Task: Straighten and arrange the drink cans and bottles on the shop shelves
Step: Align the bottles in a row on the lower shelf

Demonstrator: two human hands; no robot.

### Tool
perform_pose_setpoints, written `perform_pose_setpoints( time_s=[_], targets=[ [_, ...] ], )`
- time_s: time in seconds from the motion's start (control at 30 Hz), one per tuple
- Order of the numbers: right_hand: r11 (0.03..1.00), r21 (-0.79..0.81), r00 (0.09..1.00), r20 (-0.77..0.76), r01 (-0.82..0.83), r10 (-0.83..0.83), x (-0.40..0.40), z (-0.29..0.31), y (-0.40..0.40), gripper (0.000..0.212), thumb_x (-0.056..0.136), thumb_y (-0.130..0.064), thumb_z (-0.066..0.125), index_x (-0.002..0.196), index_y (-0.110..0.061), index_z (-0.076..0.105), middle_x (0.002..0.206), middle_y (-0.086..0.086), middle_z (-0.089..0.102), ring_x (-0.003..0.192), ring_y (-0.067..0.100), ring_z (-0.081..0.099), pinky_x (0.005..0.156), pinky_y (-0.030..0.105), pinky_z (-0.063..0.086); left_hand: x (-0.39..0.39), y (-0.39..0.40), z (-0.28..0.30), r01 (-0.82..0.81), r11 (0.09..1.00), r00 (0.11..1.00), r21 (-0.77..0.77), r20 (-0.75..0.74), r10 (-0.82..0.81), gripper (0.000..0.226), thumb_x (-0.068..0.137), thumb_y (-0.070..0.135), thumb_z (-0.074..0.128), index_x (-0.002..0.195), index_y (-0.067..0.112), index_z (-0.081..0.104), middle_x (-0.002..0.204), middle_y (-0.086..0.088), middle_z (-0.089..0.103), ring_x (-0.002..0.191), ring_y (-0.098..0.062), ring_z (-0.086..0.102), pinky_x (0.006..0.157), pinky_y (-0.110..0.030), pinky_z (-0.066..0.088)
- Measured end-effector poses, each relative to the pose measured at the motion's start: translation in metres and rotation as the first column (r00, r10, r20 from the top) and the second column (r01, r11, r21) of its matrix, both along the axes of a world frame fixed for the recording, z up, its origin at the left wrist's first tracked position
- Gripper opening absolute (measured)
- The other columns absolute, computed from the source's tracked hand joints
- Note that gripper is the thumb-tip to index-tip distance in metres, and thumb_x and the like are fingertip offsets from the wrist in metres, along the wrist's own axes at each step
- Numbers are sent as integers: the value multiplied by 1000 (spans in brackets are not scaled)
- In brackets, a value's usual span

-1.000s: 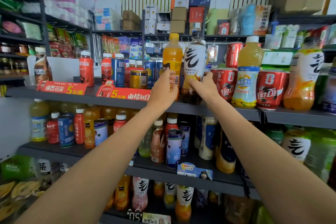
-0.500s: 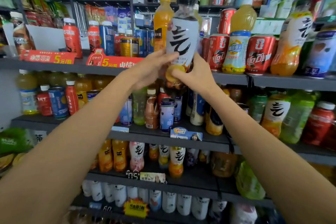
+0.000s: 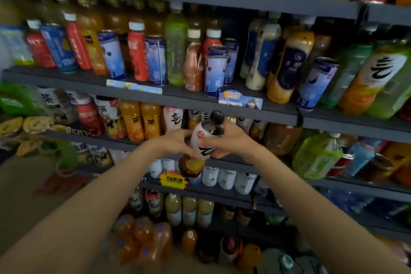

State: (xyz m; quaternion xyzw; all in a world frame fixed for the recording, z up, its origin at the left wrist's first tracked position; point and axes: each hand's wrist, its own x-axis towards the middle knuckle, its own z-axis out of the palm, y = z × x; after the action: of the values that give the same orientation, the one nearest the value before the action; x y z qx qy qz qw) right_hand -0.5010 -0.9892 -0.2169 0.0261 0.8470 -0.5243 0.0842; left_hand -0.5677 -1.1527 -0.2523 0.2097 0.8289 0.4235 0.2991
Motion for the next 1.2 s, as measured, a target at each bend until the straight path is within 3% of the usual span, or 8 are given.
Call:
perform_pose_setpoints(
  time_s=[0.1,0.17,0.3,0.43,0.57,0.8,1.0,1.2],
  targets=[
    [973,96,971,-134,212,-198,-10,-40,-7,73,73,-35,77,135,-22,39,115,-1,60,95,19,63,70,33,58,-7,15,-30,-56,996,998,70,-8,56,49,73,7,77,115,17,54,101,13,61,95,-1,55,70,-6,46],
    [953,132,937,-259,274,-234,-15,-56,-6,71,74,-33,76,134,-18,41,116,0,62,107,19,59,81,26,49,-14,24,-45,-96,991,990,92,-94,105,63,72,3,77,127,12,48,118,1,60,108,-10,55,83,-14,46],
    [965,56,890,-404,257,-213,-20,-80,-10,58,72,-22,79,119,-18,46,116,3,62,107,17,59,81,14,42,-31,29,-63,-202,970,951,139,-207,228,72,75,-7,69,138,5,35,135,-12,47,126,-25,45,92,-17,36],
    [975,23,874,-448,222,-189,-38,-103,-16,62,73,-21,79,124,-18,45,124,4,57,115,17,55,91,20,45,-49,8,-87,-312,939,902,-146,-357,244,85,80,-4,62,148,17,14,150,-7,30,133,-27,37,102,-31,35],
    [962,50,860,-462,269,-217,-66,-124,-27,65,73,-22,78,128,-15,44,128,7,56,116,18,54,88,7,37,-70,6,-109,-262,914,899,-308,-423,115,88,80,-5,56,150,19,7,154,-8,20,138,-29,28,109,-33,30],
    [913,159,854,-443,376,-274,-102,-136,-30,69,75,-32,76,133,-14,41,125,9,58,114,27,56,90,34,47,-77,16,-150,-141,822,952,-552,-303,-40,81,86,7,54,149,14,4,156,-1,9,141,-33,9,113,-41,24],
    [874,290,882,-389,390,-265,-124,-124,-33,70,76,-41,71,132,-11,41,117,13,63,108,34,58,83,39,47,-80,15,-159,-278,868,892,-410,-446,75,60,85,4,54,139,9,29,142,-8,33,132,-29,23,108,-37,30],
    [859,180,866,-258,479,-429,-146,-122,-45,65,74,-46,72,124,-11,47,122,10,60,113,29,56,89,38,47,-87,19,-152,-375,914,900,-153,-297,319,89,82,7,61,149,22,5,153,-9,18,139,-33,16,115,-42,16]
  ],
)
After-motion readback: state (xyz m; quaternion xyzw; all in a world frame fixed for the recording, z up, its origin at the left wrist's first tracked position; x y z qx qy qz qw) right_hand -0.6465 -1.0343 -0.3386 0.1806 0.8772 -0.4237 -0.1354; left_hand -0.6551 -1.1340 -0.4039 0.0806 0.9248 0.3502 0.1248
